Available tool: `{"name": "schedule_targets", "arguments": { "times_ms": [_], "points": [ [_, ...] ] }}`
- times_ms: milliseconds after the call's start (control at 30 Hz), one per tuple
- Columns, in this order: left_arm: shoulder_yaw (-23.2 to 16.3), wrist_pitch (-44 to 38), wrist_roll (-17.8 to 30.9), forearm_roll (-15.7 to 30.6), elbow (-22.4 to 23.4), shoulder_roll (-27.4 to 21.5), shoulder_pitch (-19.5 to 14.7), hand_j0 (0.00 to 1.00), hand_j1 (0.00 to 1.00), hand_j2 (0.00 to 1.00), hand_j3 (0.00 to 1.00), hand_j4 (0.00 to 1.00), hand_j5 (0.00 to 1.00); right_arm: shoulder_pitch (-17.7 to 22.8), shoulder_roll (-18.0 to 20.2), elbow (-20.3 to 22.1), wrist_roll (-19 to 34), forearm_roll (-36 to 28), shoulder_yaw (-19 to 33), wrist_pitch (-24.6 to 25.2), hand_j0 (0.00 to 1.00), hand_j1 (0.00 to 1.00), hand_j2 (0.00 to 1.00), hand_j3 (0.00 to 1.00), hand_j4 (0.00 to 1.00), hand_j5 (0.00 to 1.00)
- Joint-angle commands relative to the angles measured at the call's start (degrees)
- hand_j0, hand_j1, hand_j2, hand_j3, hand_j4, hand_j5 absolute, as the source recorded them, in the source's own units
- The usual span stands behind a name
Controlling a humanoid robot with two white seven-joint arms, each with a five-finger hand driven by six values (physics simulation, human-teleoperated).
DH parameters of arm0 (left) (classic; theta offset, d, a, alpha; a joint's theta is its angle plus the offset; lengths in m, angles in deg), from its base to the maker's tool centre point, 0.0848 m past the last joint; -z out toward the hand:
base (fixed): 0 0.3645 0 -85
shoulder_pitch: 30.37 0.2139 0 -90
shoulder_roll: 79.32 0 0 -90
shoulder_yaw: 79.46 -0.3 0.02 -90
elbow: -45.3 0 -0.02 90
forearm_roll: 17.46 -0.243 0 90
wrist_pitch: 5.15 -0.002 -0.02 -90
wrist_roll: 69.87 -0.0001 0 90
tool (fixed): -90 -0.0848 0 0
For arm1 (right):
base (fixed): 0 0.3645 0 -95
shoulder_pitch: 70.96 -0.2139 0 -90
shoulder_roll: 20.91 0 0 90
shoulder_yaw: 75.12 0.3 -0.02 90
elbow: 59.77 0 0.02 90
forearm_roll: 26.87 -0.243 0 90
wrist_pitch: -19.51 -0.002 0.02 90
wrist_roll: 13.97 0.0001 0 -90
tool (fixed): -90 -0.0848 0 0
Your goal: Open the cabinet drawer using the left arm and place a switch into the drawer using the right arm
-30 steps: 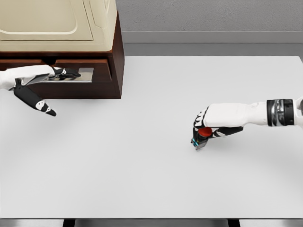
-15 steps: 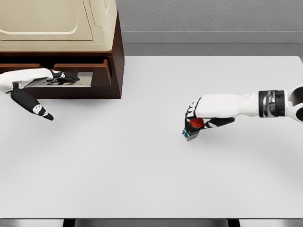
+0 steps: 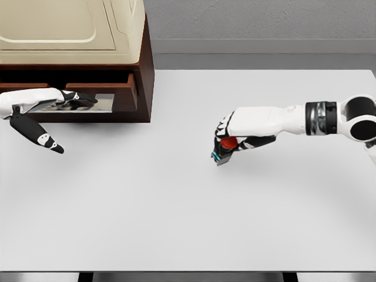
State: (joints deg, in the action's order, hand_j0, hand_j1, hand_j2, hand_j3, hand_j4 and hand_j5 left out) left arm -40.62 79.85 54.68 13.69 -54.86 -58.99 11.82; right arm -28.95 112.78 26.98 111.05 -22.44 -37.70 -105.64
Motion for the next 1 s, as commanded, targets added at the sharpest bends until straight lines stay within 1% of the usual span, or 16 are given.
{"name": "schedule_targets", "arguments": {
  "times_ms": [0,33,100,233,433,500,567,767,967],
  "points": [
    [-0.2,-0.3,0.4,1.5,-0.3,-0.2,0.0,1.00,1.00,1.00,1.00,1.00,1.00,0.0,-0.7,-0.7,0.0,-0.4,-0.2,0.2,0.50,0.50,0.50,0.50,0.50,0.50],
    [-0.2,-0.3,0.4,1.5,-0.3,-0.2,0.0,1.00,1.00,1.00,1.00,1.00,1.00,-0.2,-0.7,-0.8,0.0,-0.4,-0.2,0.2,0.50,0.50,0.50,0.50,0.50,0.50],
    [-0.3,-0.3,0.4,1.5,-0.6,-0.3,0.0,1.00,1.00,1.00,1.00,1.00,1.00,-1.0,-2.1,-2.1,0.0,-0.4,-0.7,0.2,0.50,0.50,0.50,0.50,0.50,0.50],
    [-0.3,-0.3,0.4,1.7,-0.8,-1.1,0.0,1.00,1.00,1.00,1.00,1.00,1.00,-2.5,-3.4,-3.8,0.0,-0.4,-1.7,0.2,0.50,0.50,0.50,0.50,0.50,0.50],
    [-0.3,-0.2,0.4,1.8,-0.8,-1.8,0.0,1.00,1.00,1.00,1.00,1.00,1.00,-3.6,-4.5,-4.0,0.0,-0.4,-2.3,0.2,0.50,0.50,0.50,0.50,0.50,0.50],
    [-0.3,-0.1,0.4,1.8,-0.8,-1.7,0.1,1.00,1.00,1.00,1.00,1.00,1.00,-4.1,-5.0,-4.7,0.0,-0.4,-2.7,0.2,0.50,0.50,0.50,0.50,0.50,0.50],
    [-0.3,-0.1,0.4,1.8,-0.8,-1.7,0.6,1.00,1.00,1.00,1.00,1.00,1.00,-4.6,-5.5,-4.7,0.0,-0.4,-3.1,0.2,0.50,0.50,0.50,0.50,0.50,0.50],
    [-0.3,0.1,0.4,1.8,-0.8,-1.7,0.7,1.00,1.00,1.00,1.00,1.00,1.00,-5.9,-7.3,-4.7,0.0,-0.4,-3.6,0.2,0.50,0.50,0.50,0.50,0.50,0.50],
    [-0.2,0.1,0.4,1.8,-0.8,-1.8,0.5,1.00,1.00,1.00,1.00,1.00,1.00,-6.6,-7.8,-4.9,0.0,-0.4,-3.8,0.2,0.50,0.50,0.50,0.50,0.50,0.50]
  ]
}}
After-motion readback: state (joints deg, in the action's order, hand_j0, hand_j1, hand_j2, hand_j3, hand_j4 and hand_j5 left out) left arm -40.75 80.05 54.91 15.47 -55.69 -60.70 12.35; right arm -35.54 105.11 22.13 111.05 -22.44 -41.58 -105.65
